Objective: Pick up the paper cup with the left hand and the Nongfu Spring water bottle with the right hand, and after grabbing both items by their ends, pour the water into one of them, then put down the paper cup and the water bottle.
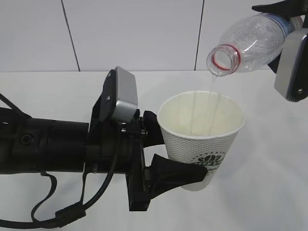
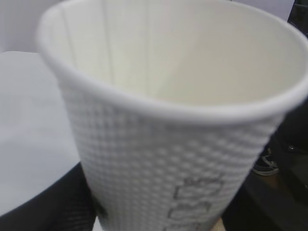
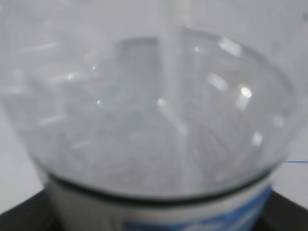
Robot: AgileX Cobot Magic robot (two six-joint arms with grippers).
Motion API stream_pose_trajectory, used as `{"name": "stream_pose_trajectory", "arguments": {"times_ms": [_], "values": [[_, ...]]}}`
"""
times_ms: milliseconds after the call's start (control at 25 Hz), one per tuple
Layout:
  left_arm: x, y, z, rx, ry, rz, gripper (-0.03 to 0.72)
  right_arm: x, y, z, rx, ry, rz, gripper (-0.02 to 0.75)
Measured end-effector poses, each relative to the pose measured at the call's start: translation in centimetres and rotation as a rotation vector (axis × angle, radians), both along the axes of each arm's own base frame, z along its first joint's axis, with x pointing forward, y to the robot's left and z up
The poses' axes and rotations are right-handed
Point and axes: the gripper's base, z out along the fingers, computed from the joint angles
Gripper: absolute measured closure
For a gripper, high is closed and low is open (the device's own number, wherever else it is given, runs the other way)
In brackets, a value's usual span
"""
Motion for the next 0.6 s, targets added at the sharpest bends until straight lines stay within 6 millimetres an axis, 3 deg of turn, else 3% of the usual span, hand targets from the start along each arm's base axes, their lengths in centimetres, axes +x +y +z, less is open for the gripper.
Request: {"name": "stream_pose_trajectory", "arguments": {"times_ms": [600], "values": [[-0.01, 0.00, 0.01, -0.002, 0.000, -0.001, 0.171, 0.00, 0.00, 0.00, -0.002, -0.001, 0.000, 0.254]]}}
